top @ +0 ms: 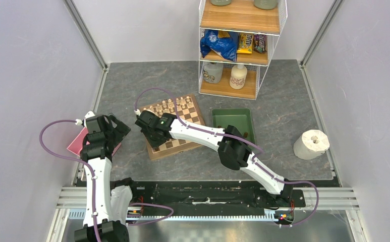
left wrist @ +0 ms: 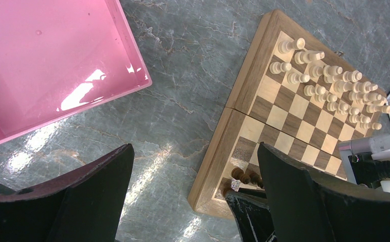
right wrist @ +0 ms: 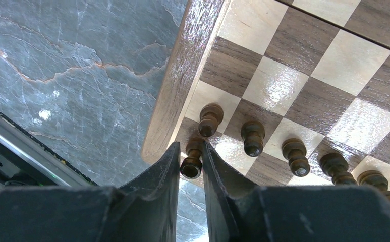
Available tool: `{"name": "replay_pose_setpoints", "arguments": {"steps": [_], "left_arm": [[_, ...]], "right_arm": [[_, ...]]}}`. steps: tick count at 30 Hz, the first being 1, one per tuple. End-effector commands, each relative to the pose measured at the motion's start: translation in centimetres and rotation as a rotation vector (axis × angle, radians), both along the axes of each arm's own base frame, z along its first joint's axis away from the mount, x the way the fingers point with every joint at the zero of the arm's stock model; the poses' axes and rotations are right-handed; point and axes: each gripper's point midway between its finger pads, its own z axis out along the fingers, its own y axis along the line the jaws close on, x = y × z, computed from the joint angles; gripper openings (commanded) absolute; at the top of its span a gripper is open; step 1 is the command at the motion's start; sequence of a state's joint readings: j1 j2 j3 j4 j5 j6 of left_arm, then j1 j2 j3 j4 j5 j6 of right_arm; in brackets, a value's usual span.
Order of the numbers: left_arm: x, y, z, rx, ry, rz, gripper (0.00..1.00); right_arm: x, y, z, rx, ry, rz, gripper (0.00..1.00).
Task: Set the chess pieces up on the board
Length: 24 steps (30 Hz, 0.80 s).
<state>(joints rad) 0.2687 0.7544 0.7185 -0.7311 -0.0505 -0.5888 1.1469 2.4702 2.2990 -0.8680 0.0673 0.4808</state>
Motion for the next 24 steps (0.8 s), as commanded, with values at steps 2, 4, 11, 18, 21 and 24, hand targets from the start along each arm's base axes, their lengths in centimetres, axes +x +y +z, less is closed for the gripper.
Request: {"name": "replay_pose_setpoints", "arguments": {"steps": [2,4,11,18,21,24], "left_arm": [[0.5,0.1,1.2,-0.006,-0.045,0.014,1.00],[0.5,0.2,1.2,-0.006,-0.044,0.016,1.00],[0.5,0.1,1.2,-0.005,-0.045,0.013,1.00],[0.5,0.2,1.2,-0.005,-0.044,0.015,1.00],[0.5,0.2,1.2,-0.003,-0.043,0.015,1.00],[0.5,0.2,1.3,-0.003,-0.044,0.014,1.00]], "right_arm": [[0.6,1.4,1.6,0.074,-0.015,-0.012,0.30],[0.6,1.5,1.7,0.080,-0.013,-0.011,0.31],[0.6,1.6,2.6,0.096,-0.019,-0.006,0.35],[0.8,0.9,5.2,0.125,-0.060,-0.003,0.38],[1.0,0.4,7.2,0.158,-0.085,-0.004,0.39],[1.2,-0.2,9.0,0.189,-0.124,-0.009,0.42]]}}
